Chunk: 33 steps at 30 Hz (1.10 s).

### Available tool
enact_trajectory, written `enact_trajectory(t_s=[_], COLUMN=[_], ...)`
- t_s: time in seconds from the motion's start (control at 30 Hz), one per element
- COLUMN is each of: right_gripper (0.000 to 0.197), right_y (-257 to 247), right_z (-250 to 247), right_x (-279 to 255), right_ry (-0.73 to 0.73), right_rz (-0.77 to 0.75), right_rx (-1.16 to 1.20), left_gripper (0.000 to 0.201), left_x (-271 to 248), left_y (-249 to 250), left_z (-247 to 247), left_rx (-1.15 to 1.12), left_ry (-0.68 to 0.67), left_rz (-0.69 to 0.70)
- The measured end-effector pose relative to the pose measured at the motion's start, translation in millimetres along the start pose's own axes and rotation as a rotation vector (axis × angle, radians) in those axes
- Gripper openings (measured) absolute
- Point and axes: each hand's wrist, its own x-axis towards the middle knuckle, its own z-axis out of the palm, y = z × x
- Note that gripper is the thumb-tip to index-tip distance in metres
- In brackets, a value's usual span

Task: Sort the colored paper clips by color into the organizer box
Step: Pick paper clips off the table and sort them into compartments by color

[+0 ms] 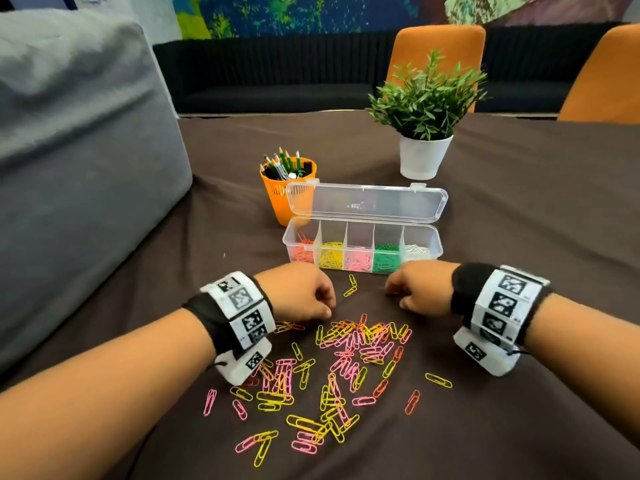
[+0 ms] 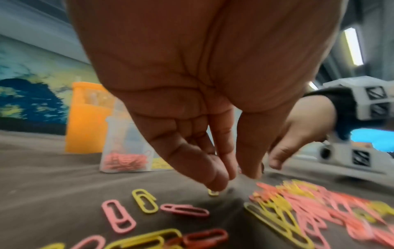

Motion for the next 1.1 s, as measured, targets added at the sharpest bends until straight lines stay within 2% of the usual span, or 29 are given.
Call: enact_trajectory(t_s=[0.13, 0.23, 0.37, 0.43, 0.5, 0.6, 0.63, 0.7, 0.77, 0.87, 0.93, 0.97, 1.03, 1.1], right_gripper=[0.011, 0.015, 0.009, 0.015, 0.02, 0.011, 0.006, 0.013, 0.015, 0.017, 0.023, 0.022, 0.01, 0.01], right_y=[-19.1, -17.4, -9.3, -15.1, -23.8, -36.7, -39.1, -40.6, -38.7, -26.2, -14.5, -9.1, 0.3, 6.6], right_z=[4.3, 3.0, -2.3, -3.8, -2.8, 4.1, 6.4, 10.3, 9.1, 7.3, 5.9, 5.5, 3.2, -2.9], right_x=[10.9, 13.5, 12.7, 13.4, 15.5, 21.3, 21.9, 23.3, 22.0, 20.1, 16.6, 13.6, 9.0, 3.6], right_ry=[-0.014, -0.025, 0.045, 0.047, 0.014, -0.013, -0.016, 0.0, 0.002, -0.032, -0.046, -0.052, -0.055, -0.013], right_rz=[-0.004, 0.034, 0.068, 0.074, 0.053, -0.066, -0.105, -0.143, -0.136, -0.121, -0.066, -0.044, -0.008, -0.002], right_rx=[-0.093, -0.03, 0.263, 0.509, 0.615, 0.404, 0.32, 0.186, 0.141, 0.137, 0.351, 0.608, 1.266, 1.721], left_gripper=[0.019, 0.012, 0.006, 0.004, 0.008, 0.023, 0.024, 0.019, 0.013, 0.018, 0.016, 0.013, 0.009, 0.006], left_x=[7.6, 10.2, 9.5, 9.8, 12.5, 18.2, 19.4, 20.4, 20.2, 22.3, 22.3, 22.5, 23.3, 24.7], left_y=[19.7, 20.8, 9.1, 0.9, -3.6, 0.1, 4.5, 14.4, 21.7, 26.7, 28.7, 28.7, 27.3, 24.0], left_z=[10.3, 13.7, 13.9, 10.9, 9.0, 6.7, 6.4, 5.9, 7.4, 13.1, 14.1, 14.2, 14.6, 15.5], left_rx=[0.192, 0.21, 0.046, -0.115, -0.322, -0.396, -0.349, -0.196, -0.067, 0.011, 0.045, 0.057, 0.074, 0.054], left_ry=[-0.009, -0.02, -0.023, 0.001, 0.02, 0.019, 0.012, 0.012, 0.034, 0.008, -0.009, -0.013, -0.016, -0.023], left_rz=[0.083, 0.087, 0.061, 0.009, -0.038, -0.027, -0.01, 0.036, 0.077, 0.138, 0.165, 0.173, 0.185, 0.177])
